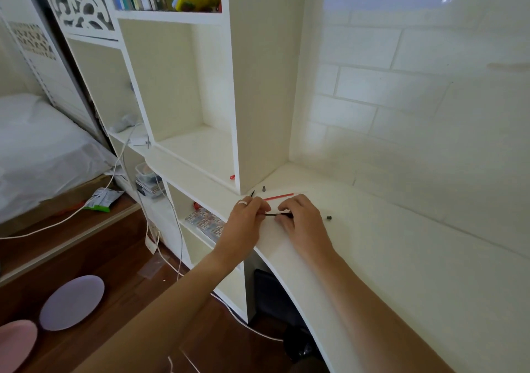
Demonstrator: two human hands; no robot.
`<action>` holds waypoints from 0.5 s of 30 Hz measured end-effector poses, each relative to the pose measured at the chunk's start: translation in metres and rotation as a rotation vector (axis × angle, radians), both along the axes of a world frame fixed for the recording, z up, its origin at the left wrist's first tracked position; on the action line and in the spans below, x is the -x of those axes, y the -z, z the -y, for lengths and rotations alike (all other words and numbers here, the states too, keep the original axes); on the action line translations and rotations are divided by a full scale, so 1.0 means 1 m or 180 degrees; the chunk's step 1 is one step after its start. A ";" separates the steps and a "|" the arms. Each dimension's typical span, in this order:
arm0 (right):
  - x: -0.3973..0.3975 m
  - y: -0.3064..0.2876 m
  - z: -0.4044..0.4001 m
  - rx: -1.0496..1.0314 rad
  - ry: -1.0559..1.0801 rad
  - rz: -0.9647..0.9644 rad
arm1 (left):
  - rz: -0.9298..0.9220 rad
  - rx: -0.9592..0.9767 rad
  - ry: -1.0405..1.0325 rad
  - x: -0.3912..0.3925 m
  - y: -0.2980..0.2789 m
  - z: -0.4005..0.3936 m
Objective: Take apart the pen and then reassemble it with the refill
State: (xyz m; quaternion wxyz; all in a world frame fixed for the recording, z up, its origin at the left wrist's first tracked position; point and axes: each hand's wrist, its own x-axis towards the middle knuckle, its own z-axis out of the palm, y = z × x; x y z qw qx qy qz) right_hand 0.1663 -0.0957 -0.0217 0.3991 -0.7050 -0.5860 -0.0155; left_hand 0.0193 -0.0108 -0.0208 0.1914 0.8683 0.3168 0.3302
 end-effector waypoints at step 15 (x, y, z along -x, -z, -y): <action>0.001 0.000 -0.001 -0.0037 -0.0137 0.0321 | 0.0146 0.0216 -0.0191 -0.005 -0.004 0.003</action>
